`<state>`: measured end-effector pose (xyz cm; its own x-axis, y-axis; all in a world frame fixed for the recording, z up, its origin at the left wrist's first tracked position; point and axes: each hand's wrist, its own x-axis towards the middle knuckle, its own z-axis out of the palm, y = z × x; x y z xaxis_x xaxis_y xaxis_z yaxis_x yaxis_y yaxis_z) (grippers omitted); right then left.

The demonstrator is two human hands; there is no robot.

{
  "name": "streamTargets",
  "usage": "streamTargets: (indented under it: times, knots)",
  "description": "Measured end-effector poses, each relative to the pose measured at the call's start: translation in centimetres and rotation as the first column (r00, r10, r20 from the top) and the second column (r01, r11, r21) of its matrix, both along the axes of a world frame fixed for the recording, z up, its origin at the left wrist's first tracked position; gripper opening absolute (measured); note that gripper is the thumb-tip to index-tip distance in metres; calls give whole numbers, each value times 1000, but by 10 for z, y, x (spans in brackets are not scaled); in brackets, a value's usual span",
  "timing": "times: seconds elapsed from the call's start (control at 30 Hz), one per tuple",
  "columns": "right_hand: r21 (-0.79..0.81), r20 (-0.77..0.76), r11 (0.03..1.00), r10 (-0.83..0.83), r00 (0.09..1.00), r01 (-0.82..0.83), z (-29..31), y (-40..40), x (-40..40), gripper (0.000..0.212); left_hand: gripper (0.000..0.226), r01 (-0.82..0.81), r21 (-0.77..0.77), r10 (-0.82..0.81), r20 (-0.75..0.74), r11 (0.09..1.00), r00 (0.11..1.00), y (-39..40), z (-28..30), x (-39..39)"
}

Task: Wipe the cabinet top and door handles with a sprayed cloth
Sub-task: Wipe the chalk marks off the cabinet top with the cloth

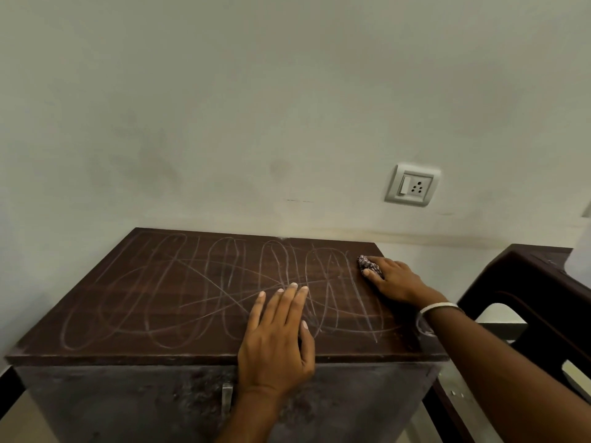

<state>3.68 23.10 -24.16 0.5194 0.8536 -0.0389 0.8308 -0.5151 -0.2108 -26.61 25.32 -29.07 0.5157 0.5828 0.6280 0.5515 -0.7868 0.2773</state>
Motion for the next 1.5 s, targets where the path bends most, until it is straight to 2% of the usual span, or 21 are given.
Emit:
streamTargets:
  times: [0.3,0.7,1.17,1.5]
  knots:
    - [21,33,999,44,998,-45,-3,-49,-21,55,55,-1,-11,1,-3,1000,1000,0,0,0]
    - [14,1,1000,-25,1000,25,4,-21,-18,55,54,9,7,-9,7,1000,1000,1,-2,0]
    - [-15,26,1000,24,999,-24,-7,-80,-36,60,55,1,-4,-1,1,1000,1000,1,-2,0]
    - [14,11,1000,-27,1000,27,2,-55,-35,57,54,4,-2,-4,-13,1000,1000,2,-2,1]
